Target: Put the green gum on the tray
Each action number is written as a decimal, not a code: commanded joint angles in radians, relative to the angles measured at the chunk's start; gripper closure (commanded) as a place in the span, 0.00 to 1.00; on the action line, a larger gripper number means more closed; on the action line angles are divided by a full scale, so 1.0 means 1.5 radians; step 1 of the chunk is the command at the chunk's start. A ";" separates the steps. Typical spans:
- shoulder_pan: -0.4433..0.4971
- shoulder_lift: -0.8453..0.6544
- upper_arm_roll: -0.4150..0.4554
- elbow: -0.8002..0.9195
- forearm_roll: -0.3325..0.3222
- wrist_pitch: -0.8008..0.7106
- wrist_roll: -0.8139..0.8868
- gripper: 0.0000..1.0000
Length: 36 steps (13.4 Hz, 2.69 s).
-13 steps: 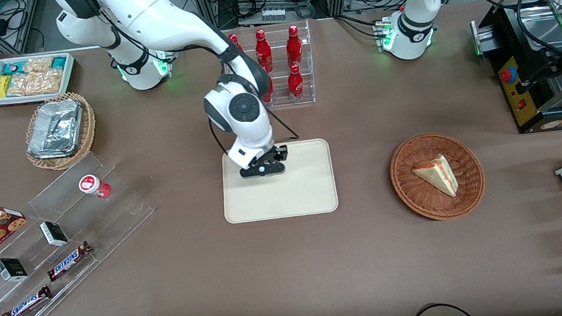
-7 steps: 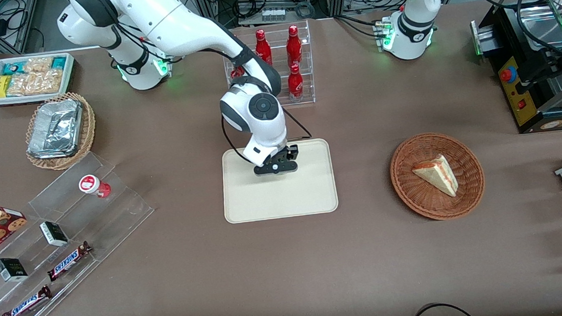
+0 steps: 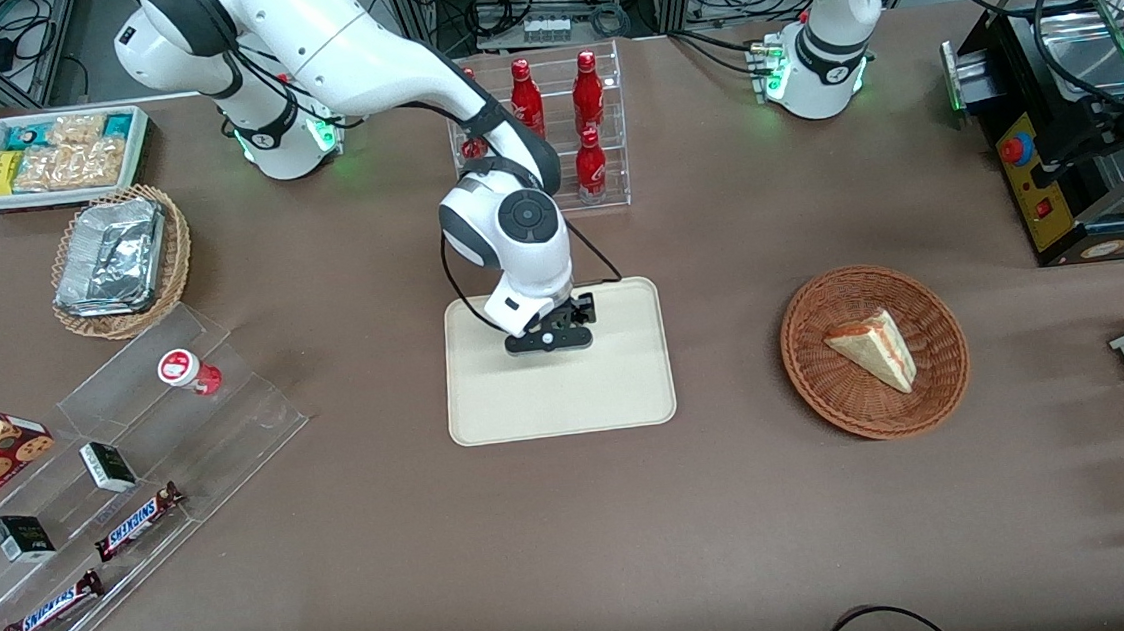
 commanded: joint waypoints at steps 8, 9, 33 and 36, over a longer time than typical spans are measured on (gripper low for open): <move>-0.121 -0.285 0.005 -0.065 0.051 -0.232 -0.164 0.00; -0.136 -0.325 0.004 -0.083 0.051 -0.254 -0.178 0.00; -0.582 -0.416 -0.013 0.026 0.011 -0.547 -0.529 0.00; -0.578 -0.413 -0.012 0.027 0.009 -0.539 -0.530 0.00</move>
